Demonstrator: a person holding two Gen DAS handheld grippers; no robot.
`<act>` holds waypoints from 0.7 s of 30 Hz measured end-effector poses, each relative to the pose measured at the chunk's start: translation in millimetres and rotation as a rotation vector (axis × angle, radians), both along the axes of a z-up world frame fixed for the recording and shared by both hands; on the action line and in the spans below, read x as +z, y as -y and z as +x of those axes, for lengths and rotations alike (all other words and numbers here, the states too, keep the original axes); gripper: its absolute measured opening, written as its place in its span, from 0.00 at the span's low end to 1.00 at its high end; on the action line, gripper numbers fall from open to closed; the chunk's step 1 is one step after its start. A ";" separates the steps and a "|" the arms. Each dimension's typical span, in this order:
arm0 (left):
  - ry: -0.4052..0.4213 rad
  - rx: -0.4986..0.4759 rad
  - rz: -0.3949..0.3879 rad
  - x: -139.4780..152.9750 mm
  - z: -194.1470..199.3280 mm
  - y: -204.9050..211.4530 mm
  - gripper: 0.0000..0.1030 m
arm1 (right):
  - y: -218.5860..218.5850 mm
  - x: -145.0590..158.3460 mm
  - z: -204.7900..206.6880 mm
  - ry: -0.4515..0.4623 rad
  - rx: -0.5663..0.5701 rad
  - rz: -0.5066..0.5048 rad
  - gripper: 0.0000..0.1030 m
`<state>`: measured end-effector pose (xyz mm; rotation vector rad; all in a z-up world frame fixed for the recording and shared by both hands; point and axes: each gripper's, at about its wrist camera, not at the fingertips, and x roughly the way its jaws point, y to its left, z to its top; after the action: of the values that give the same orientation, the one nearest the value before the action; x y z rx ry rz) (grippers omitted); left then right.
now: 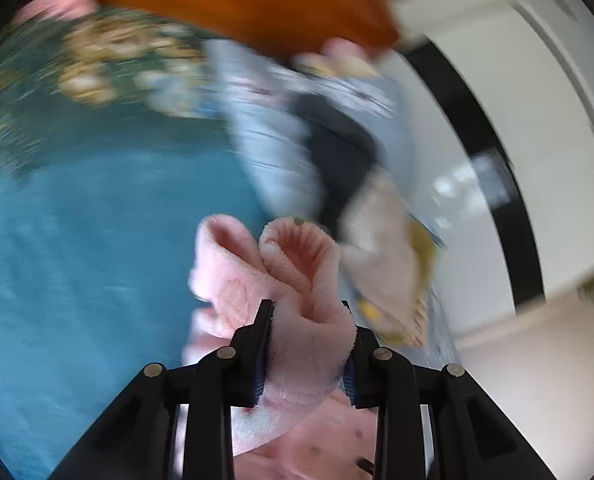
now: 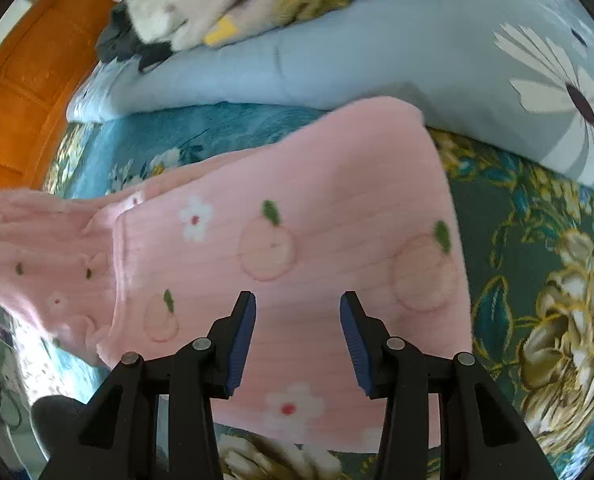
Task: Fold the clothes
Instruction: 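Release the garment with the left gripper and grasp its hem again, then grasp the pink garment edge with the right gripper and lift it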
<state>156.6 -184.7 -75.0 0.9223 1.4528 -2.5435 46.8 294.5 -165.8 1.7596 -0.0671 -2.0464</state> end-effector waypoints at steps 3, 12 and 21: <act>-0.048 -0.119 -0.004 20.9 -28.2 -55.9 0.31 | -12.9 -1.1 -3.3 0.009 -0.034 -0.024 0.44; 0.103 -0.441 0.014 -30.6 -84.1 -216.5 0.31 | -58.0 -0.9 -12.1 -0.003 -0.111 -0.036 0.44; 0.289 -0.625 -0.062 -83.4 -81.1 -285.2 0.47 | -81.0 -8.1 -16.7 0.011 -0.163 -0.030 0.44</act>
<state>75.5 100.5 -158.3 1.8841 1.1182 -2.6401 30.1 375.4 -173.9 1.7998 -0.2518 -2.1365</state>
